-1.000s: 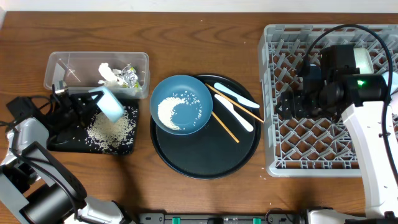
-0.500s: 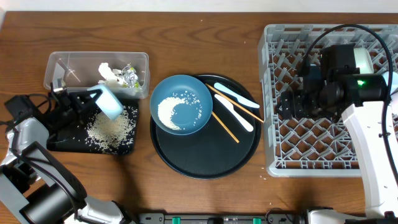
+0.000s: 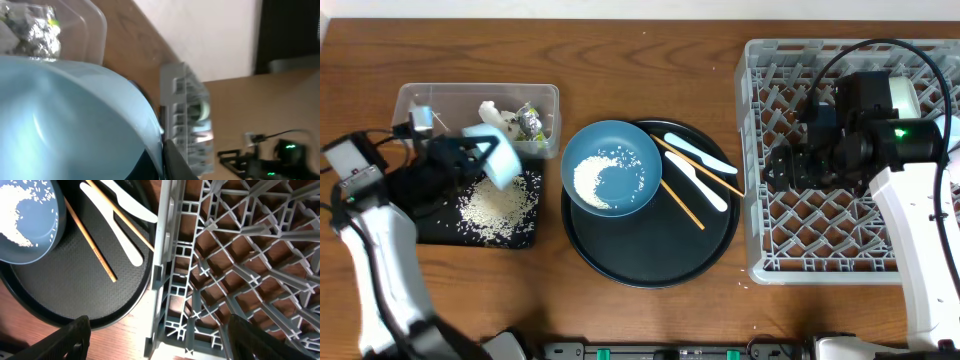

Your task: Sort waste into correct bins and load items into the dishwasher rack

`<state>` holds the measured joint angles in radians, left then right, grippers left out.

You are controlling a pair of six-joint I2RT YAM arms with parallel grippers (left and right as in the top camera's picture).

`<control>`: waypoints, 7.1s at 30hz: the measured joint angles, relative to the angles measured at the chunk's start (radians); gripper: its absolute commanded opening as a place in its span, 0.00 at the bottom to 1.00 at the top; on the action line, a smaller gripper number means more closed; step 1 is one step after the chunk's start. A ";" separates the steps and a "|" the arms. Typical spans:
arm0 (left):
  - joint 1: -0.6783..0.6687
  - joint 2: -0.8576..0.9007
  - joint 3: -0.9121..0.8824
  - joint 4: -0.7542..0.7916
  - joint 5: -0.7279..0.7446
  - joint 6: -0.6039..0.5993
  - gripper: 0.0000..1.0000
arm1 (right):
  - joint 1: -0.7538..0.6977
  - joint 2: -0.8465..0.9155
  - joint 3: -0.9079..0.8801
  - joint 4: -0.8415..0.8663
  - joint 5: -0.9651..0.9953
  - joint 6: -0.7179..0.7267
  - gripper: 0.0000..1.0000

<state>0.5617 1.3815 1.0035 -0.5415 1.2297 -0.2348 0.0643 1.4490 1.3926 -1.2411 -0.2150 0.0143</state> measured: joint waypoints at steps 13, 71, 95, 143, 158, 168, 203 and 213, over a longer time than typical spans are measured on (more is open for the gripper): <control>-0.556 -0.160 0.000 -0.129 -0.451 0.026 0.06 | 0.000 0.000 0.000 0.005 0.000 0.000 0.83; -0.209 -0.160 0.000 -0.372 -0.982 0.026 0.58 | 0.520 0.157 0.008 0.509 -0.041 -0.058 0.84; -0.189 -0.160 0.000 -0.375 -0.982 0.026 0.60 | 0.576 0.565 0.008 0.737 0.024 0.051 0.47; -0.189 -0.160 0.000 -0.373 -0.983 0.026 0.61 | 0.248 0.187 0.143 0.837 0.971 -0.152 0.01; -0.189 -0.160 0.000 -0.373 -0.982 0.026 0.61 | -0.085 0.344 0.143 1.022 1.181 -0.336 0.01; -0.189 -0.160 0.000 -0.373 -0.982 0.026 0.61 | -0.104 0.472 0.143 1.071 1.234 -0.446 0.01; -0.189 -0.160 0.000 -0.375 -0.982 0.026 0.61 | 0.009 0.543 0.161 0.951 1.170 -0.458 0.01; -0.189 -0.160 0.000 -0.375 -0.982 0.026 0.61 | 0.060 0.537 0.164 0.835 1.080 -0.378 0.16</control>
<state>0.3725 1.2217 1.0039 -0.9161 0.2474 -0.2089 0.1242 1.9858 1.5570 -0.4065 0.8654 -0.3641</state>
